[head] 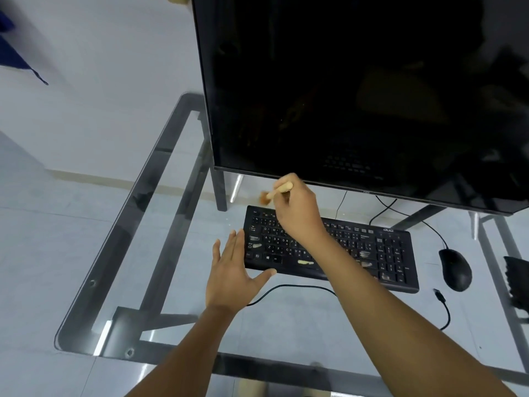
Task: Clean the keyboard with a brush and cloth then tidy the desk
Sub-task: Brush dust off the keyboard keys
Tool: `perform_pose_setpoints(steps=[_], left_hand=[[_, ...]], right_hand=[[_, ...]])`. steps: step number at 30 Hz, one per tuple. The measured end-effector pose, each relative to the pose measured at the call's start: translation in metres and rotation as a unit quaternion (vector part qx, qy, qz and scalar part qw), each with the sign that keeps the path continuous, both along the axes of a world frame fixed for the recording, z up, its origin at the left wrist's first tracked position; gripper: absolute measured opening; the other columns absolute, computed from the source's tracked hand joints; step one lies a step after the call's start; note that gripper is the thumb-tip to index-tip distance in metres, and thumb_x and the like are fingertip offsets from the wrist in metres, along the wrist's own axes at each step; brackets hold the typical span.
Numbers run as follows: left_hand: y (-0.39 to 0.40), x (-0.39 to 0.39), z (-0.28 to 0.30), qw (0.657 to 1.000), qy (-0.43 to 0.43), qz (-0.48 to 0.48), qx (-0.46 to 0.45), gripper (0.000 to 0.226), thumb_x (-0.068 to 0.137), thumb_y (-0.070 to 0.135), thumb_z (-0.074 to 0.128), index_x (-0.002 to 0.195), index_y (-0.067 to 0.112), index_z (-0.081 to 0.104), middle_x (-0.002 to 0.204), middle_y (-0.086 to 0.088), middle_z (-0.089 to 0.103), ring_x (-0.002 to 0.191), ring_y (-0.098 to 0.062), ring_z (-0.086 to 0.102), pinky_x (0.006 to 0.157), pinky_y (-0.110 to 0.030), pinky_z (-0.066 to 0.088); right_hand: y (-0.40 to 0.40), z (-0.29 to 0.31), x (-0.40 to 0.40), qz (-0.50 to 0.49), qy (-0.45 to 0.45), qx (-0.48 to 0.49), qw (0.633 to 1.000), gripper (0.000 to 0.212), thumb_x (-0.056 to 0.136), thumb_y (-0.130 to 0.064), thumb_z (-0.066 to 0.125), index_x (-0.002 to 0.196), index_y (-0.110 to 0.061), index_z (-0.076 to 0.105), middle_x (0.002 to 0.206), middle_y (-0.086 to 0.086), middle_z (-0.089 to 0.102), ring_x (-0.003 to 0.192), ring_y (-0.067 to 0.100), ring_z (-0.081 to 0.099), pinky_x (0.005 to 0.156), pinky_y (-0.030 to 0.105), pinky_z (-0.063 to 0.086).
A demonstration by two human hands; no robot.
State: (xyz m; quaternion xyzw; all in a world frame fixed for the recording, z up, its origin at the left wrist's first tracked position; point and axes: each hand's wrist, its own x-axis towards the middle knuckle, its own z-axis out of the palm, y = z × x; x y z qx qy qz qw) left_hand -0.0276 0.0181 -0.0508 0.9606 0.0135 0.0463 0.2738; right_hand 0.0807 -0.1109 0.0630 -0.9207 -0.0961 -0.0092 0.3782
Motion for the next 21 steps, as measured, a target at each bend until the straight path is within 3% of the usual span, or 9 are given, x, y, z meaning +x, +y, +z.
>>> perform_pose_setpoints(steps=[3, 5, 7, 10, 12, 14, 16, 18, 21], left_hand=[[0.0, 0.0, 0.002, 1.0, 0.004, 0.005, -0.004, 0.103, 0.076, 0.08, 0.046, 0.15, 0.012, 0.019, 0.154, -0.005, 0.03, 0.146, -0.014, 0.013, 0.12, -0.042, 0.004], [-0.001, -0.001, 0.004, 1.0, -0.004, 0.004, -0.007, 0.103, 0.076, 0.078, 0.048, 0.149, 0.011, 0.019, 0.154, -0.005, 0.03, 0.146, -0.014, 0.014, 0.12, -0.042, 0.004], [-0.001, -0.001, 0.005, 1.0, -0.007, 0.004, -0.006, 0.104, 0.076, 0.078, 0.048, 0.149, 0.01, 0.019, 0.153, -0.006, 0.031, 0.145, -0.015, 0.015, 0.12, -0.041, 0.004], [0.0, -0.001, 0.003, 1.0, 0.006, 0.005, -0.004, 0.105, 0.076, 0.08, 0.047, 0.15, 0.011, 0.019, 0.154, -0.006, 0.03, 0.146, -0.015, 0.013, 0.12, -0.041, 0.003], [0.0, -0.001, 0.003, 1.0, 0.003, 0.003, -0.004, 0.105, 0.076, 0.079, 0.047, 0.149, 0.011, 0.018, 0.154, -0.006, 0.03, 0.146, -0.014, 0.013, 0.12, -0.041, 0.003], [0.0, -0.001, 0.004, 1.0, -0.005, 0.001, -0.004, 0.104, 0.076, 0.078, 0.048, 0.149, 0.01, 0.019, 0.153, -0.006, 0.032, 0.146, -0.015, 0.015, 0.12, -0.041, 0.003], [0.0, -0.001, 0.005, 1.0, -0.008, 0.002, -0.006, 0.103, 0.076, 0.077, 0.05, 0.148, 0.009, 0.02, 0.153, -0.008, 0.033, 0.145, -0.016, 0.017, 0.12, -0.042, 0.004], [-0.001, -0.003, 0.004, 1.0, -0.002, -0.002, -0.01, 0.104, 0.076, 0.076, 0.052, 0.149, 0.009, 0.02, 0.153, -0.007, 0.032, 0.145, -0.015, 0.016, 0.12, -0.042, 0.004], [-0.001, -0.001, 0.005, 1.0, -0.007, -0.001, -0.017, 0.105, 0.076, 0.077, 0.052, 0.149, 0.009, 0.019, 0.154, -0.007, 0.031, 0.146, -0.014, 0.014, 0.12, -0.041, 0.002]], right_hand=[[0.002, -0.003, -0.003, 0.032, 0.038, -0.028, 0.998, 0.005, 0.097, -0.012, 0.05, 0.097, -0.012, 0.055, 0.093, 0.002, 0.069, 0.068, 0.005, 0.06, 0.058, 0.023, 0.051], [0.0, -0.004, -0.005, -0.01, 0.0, 0.007, 1.0, 0.005, 0.097, -0.011, 0.049, 0.097, -0.013, 0.054, 0.098, 0.002, 0.066, 0.074, 0.012, 0.061, 0.062, 0.028, 0.051], [-0.003, -0.002, -0.007, 0.007, 0.032, 0.038, 0.999, 0.005, 0.096, -0.011, 0.051, 0.096, -0.014, 0.055, 0.091, 0.0, 0.069, 0.079, 0.012, 0.067, 0.067, 0.031, 0.056], [-0.01, -0.001, -0.008, 0.047, 0.068, -0.001, 0.997, 0.004, 0.096, -0.011, 0.052, 0.097, -0.011, 0.056, 0.08, -0.008, 0.066, 0.06, -0.007, 0.059, 0.053, 0.012, 0.044], [-0.016, 0.002, -0.004, -0.017, 0.024, 0.018, 0.999, 0.005, 0.096, -0.009, 0.051, 0.1, -0.011, 0.055, 0.082, -0.006, 0.059, 0.056, -0.003, 0.051, 0.049, 0.008, 0.036], [-0.018, 0.006, -0.004, -0.019, 0.045, 0.052, 0.997, 0.006, 0.096, -0.011, 0.052, 0.101, -0.013, 0.055, 0.081, -0.006, 0.061, 0.06, 0.004, 0.056, 0.05, 0.011, 0.042], [-0.017, 0.004, -0.008, 0.018, 0.095, 0.026, 0.995, 0.004, 0.097, -0.013, 0.051, 0.098, -0.013, 0.055, 0.08, -0.005, 0.067, 0.066, 0.011, 0.064, 0.053, 0.022, 0.05], [-0.023, -0.001, -0.012, -0.014, 0.061, -0.036, 0.997, 0.007, 0.097, -0.017, 0.049, 0.099, -0.011, 0.053, 0.088, 0.002, 0.067, 0.064, 0.011, 0.06, 0.05, 0.019, 0.042], [-0.033, 0.007, -0.022, -0.064, -0.012, -0.033, 0.997, 0.01, 0.096, -0.021, 0.05, 0.094, -0.012, 0.052, 0.086, 0.002, 0.062, 0.066, 0.011, 0.062, 0.052, 0.024, 0.049]])
